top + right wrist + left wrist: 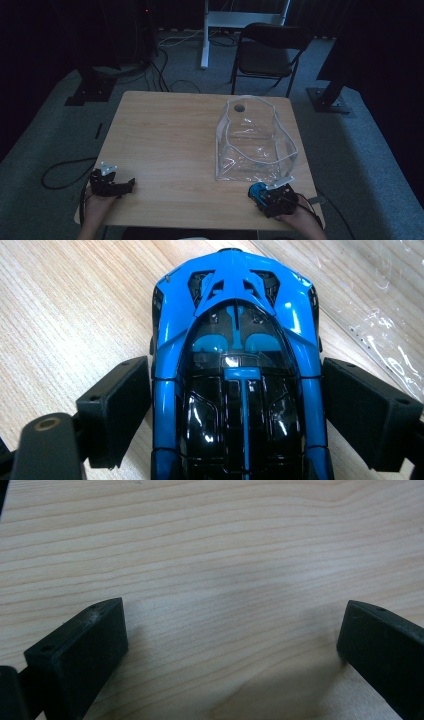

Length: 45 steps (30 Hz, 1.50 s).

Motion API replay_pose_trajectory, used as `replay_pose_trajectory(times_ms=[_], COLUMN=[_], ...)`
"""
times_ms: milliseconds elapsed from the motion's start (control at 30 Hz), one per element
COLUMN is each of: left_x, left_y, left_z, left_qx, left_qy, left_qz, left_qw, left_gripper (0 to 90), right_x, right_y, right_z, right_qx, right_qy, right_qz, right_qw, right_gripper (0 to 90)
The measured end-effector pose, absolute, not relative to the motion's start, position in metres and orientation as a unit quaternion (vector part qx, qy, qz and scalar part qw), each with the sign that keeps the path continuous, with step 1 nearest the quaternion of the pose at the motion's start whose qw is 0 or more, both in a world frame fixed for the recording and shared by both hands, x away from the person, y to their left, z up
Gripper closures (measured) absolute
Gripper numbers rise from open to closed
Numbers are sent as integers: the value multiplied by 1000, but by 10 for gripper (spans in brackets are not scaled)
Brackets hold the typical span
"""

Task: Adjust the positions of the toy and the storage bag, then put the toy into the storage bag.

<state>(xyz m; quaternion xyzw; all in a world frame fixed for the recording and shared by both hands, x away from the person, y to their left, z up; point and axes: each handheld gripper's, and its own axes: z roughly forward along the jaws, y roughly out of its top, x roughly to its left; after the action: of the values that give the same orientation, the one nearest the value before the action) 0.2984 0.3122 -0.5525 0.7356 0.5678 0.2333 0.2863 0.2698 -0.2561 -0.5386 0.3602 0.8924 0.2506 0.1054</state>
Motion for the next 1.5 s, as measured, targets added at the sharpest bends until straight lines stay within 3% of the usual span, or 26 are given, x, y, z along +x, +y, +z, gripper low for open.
replay_pose_trajectory(times_ms=[333, 433, 1500], left_x=[298, 298, 299], left_y=[312, 312, 309], left_z=[-553, -553, -553], left_qx=[737, 737, 743], left_qy=[566, 566, 558], left_qz=[233, 233, 230], left_qw=[287, 287, 290], left_gripper=[5, 5, 5], right_x=[269, 269, 267], right_y=[-255, -256, -249], right_z=[-539, -537, -532], right_qx=[352, 354, 366], right_qy=[895, 893, 890], right_qz=[252, 257, 242], right_qw=[104, 107, 121], right_gripper=[139, 245, 261])
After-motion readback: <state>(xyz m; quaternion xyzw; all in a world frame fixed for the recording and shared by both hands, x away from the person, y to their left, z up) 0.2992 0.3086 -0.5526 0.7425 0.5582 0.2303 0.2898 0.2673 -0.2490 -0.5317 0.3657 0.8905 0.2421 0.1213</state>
